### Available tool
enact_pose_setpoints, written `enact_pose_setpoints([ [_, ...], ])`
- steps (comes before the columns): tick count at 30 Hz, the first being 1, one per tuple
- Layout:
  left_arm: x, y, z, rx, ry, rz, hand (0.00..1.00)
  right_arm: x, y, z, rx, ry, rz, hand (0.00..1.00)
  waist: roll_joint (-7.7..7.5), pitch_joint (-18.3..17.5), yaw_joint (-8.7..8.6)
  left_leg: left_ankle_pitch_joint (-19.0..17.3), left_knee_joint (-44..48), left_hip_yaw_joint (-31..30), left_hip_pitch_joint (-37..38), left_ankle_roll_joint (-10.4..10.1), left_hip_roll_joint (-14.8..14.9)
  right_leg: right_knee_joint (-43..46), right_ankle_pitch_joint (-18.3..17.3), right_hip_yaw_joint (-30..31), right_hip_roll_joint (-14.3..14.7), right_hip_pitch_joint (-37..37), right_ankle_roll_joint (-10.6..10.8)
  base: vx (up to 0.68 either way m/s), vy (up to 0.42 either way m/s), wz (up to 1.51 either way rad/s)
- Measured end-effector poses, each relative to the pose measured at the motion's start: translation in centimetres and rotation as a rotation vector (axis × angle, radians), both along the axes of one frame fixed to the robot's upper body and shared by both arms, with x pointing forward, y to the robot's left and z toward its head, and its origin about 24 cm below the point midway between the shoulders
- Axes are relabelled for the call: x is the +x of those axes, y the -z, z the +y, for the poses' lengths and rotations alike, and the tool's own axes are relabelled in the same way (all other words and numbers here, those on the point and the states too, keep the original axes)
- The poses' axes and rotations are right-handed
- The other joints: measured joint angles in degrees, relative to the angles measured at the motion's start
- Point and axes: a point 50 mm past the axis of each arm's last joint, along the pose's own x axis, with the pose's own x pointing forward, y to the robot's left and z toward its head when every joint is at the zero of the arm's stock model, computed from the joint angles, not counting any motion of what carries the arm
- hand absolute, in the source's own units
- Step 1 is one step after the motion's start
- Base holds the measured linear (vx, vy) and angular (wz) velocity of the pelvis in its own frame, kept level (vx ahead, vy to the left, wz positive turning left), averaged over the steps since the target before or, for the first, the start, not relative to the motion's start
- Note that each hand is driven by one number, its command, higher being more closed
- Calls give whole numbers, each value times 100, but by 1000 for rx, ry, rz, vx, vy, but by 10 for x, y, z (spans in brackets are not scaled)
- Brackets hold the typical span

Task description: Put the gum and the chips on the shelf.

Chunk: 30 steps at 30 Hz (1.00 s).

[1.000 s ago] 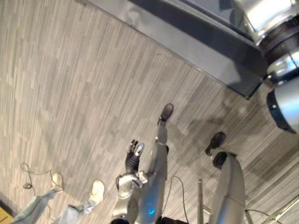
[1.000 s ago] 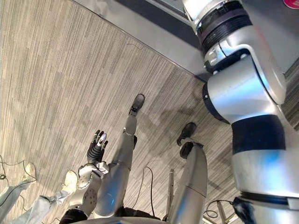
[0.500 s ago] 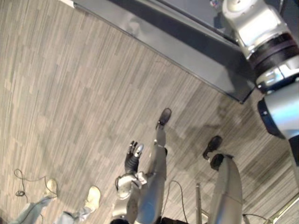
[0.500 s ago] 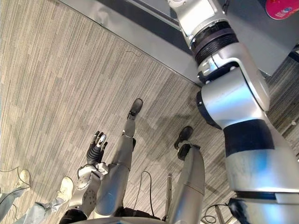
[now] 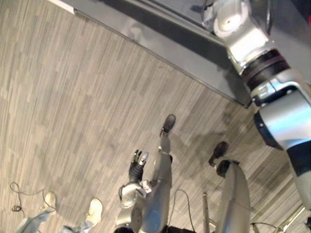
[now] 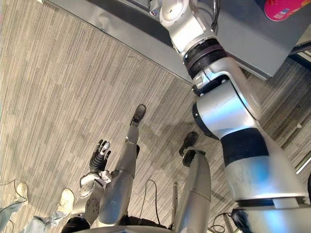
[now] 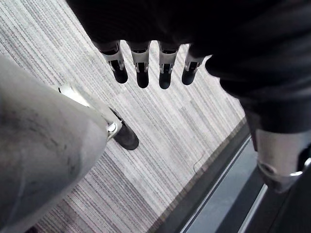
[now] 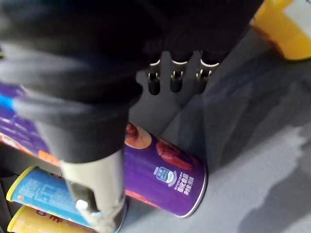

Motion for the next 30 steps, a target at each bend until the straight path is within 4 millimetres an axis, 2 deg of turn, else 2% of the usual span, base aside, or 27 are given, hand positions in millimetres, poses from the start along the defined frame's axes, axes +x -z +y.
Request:
enact_pose_setpoints([
  [5,4,1,1,3,-3,6,0,5,15,6,-22,-1,32,0,0,0,-9,0,0,-6,24,0,3,3,0,-8,4,31,0,35,-25,0],
  [11,4,1,0,5,-4,10,0,12,35,2,-17,9,85,0,5,-13,-5,-7,-1,-18,102,2,1,-6,-1,-22,4,126,-1,25,-14,1],
  [15,3,3,-1,6,-3,21,0,19,59,-1,18,8,148,0,5,-13,-17,-9,-3,-19,198,5,0,-23,-1,-31,4,235,0,44,-24,1],
  [18,3,3,-2,8,3,21,0,19,64,2,22,0,161,0,5,-13,-32,-13,-5,-18,252,6,1,-26,-2,-32,4,288,0,26,-15,0],
  [25,1,8,-7,11,20,53,0,25,103,3,74,-10,255,0,-6,-233,-29,-40,-5,-15,392,15,5,-115,5,-56,5,471,12,48,-19,0],
  [28,0,9,-7,12,23,58,0,28,126,0,122,-16,313,0,-46,-373,-30,-76,-2,-13,487,30,8,-183,6,-72,8,602,15,60,-16,0],
  [30,-1,11,-8,14,28,73,0,28,149,1,213,-36,383,0,-101,-486,-40,-111,-3,-6,649,38,21,-273,12,-90,18,809,26,89,-22,-2],
])
